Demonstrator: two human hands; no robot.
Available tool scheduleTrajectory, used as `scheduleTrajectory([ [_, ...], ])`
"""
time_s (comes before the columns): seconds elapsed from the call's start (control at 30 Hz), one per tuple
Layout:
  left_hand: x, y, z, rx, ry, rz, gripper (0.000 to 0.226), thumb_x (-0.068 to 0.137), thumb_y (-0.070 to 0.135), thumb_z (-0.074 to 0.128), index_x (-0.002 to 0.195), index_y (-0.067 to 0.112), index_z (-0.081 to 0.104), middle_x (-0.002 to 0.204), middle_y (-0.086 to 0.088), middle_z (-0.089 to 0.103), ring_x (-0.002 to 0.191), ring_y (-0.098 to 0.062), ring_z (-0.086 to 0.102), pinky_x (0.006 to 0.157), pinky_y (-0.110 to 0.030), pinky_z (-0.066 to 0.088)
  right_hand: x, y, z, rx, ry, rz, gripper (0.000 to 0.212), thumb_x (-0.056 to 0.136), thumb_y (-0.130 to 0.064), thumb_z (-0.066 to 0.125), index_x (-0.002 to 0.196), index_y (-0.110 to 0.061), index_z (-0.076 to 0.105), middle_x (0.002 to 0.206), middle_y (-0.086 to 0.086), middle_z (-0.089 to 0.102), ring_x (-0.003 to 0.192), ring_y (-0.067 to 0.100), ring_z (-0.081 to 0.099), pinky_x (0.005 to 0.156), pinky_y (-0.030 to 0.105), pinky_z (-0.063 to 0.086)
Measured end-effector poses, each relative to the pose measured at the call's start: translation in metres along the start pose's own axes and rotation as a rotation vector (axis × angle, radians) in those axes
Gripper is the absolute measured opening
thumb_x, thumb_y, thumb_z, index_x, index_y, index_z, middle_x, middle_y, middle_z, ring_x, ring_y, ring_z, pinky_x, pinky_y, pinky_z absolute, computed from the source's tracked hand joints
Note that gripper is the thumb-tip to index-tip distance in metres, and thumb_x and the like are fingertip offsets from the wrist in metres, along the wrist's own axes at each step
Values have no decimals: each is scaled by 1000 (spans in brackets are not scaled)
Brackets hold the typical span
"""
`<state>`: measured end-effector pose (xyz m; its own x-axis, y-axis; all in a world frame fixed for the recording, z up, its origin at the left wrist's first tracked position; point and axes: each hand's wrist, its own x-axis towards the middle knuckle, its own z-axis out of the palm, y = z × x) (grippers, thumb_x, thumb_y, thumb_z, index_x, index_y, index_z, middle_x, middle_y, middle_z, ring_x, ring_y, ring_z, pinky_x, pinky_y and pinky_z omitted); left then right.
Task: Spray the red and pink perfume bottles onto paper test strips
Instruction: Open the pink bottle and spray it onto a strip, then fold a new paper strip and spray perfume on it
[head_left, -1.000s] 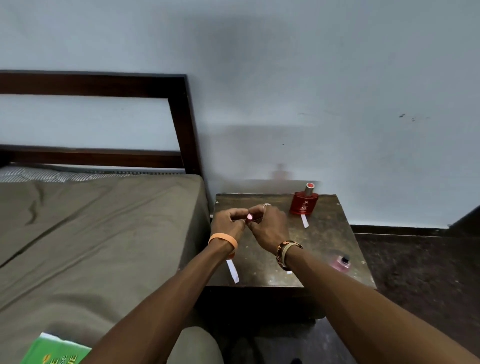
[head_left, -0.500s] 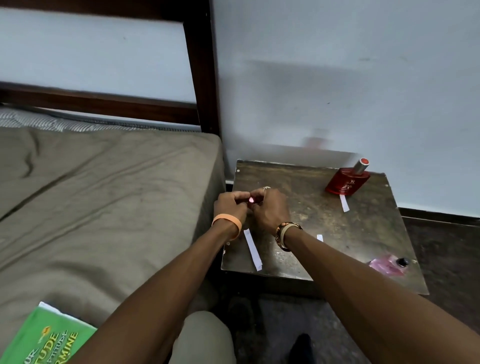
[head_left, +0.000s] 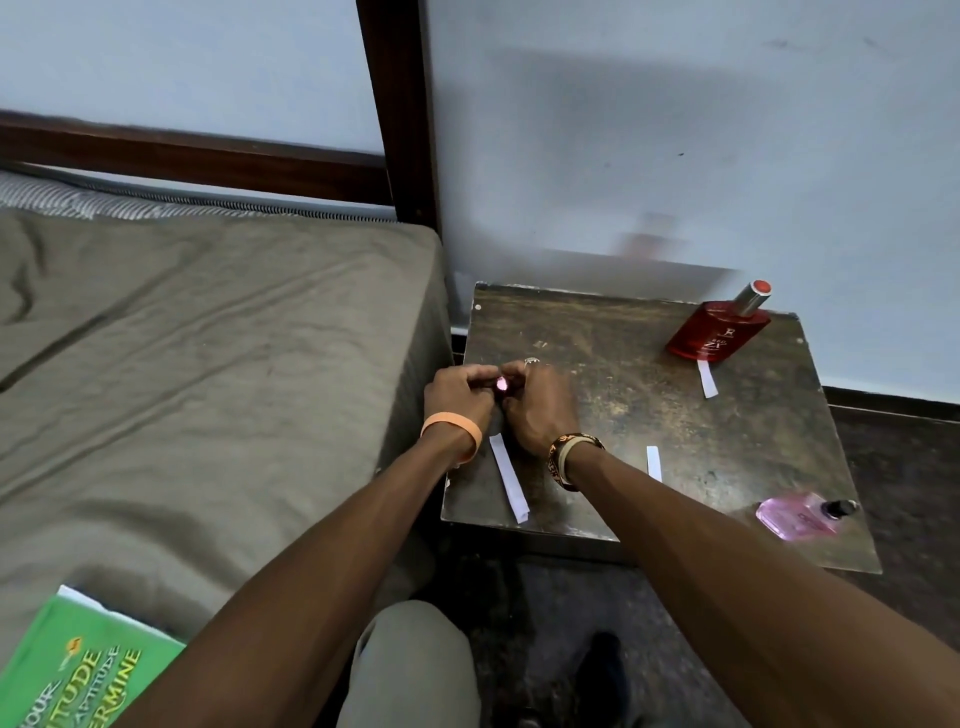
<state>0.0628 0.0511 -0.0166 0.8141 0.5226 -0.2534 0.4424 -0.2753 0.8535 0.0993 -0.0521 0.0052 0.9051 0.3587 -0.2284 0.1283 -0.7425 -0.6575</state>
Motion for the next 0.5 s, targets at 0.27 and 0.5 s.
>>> scheduleTrajectory([
  [0.27, -11, 14, -10, 90, 97, 59, 37, 81, -4, 51, 111, 10, 69, 105, -7, 72, 100, -17, 66, 97, -29, 49, -14, 4, -24, -79, 35, 53, 59, 85, 5, 58, 140, -15, 52, 131, 10, 63, 119, 28, 59, 97, 38, 50],
  [0.5, -39, 56, 1, -38, 145, 163, 22, 88, 6, 53, 103, 10, 68, 96, -6, 72, 86, -29, 69, 80, -29, 55, -49, 22, -86, -91, 202, 70, 53, 83, 6, 56, 130, -18, 60, 119, 6, 67, 110, 24, 62, 90, 35, 52],
])
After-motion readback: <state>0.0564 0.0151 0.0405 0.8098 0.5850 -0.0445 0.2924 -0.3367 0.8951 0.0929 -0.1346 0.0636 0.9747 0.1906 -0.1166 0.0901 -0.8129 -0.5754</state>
